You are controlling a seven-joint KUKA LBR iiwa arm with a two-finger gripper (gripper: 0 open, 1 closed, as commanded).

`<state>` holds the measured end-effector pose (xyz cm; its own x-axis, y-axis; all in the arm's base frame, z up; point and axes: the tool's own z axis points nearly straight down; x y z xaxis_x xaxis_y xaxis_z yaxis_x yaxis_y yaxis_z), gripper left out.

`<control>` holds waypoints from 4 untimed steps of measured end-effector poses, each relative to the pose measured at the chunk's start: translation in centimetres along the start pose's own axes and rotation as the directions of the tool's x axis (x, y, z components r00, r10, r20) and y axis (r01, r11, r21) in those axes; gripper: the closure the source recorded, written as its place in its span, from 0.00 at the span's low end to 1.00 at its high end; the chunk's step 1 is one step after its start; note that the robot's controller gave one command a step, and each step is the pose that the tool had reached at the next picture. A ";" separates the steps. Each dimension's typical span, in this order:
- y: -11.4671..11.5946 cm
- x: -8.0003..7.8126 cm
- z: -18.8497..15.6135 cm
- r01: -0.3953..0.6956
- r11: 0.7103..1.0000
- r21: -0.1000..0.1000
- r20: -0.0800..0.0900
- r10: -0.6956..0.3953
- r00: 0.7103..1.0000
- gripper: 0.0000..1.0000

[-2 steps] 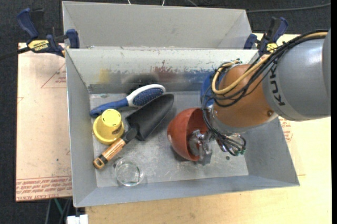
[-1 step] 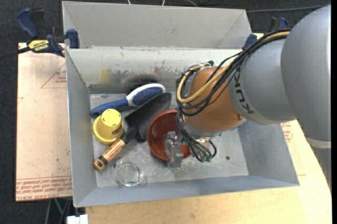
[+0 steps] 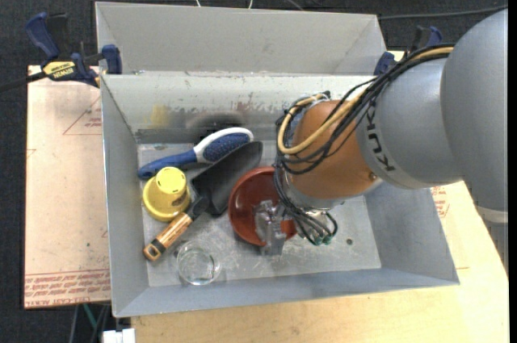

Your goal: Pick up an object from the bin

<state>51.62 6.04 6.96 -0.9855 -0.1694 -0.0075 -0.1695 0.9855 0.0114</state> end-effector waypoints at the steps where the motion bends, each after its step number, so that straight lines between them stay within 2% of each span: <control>1: -1.5 -0.4 -1.1 0.095 0.995 0.004 -0.005 -0.095 0.995 1.00; 2: -5.0 0.0 -3.9 0.225 0.974 0.003 -0.003 -0.225 0.974 1.00; 3: 0.0 -0.6 0.1 0.141 0.990 0.000 0.000 -0.141 0.990 1.00; 4: -3.3 -1.3 -10.3 0.219 0.976 0.002 -0.005 -0.219 0.976 1.00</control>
Offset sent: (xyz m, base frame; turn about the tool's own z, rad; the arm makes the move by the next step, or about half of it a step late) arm 0.0076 -0.0493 0.0381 -0.2313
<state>53.38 2.91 17.25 -0.9246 -0.3809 -0.0052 -0.3810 0.9246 0.0074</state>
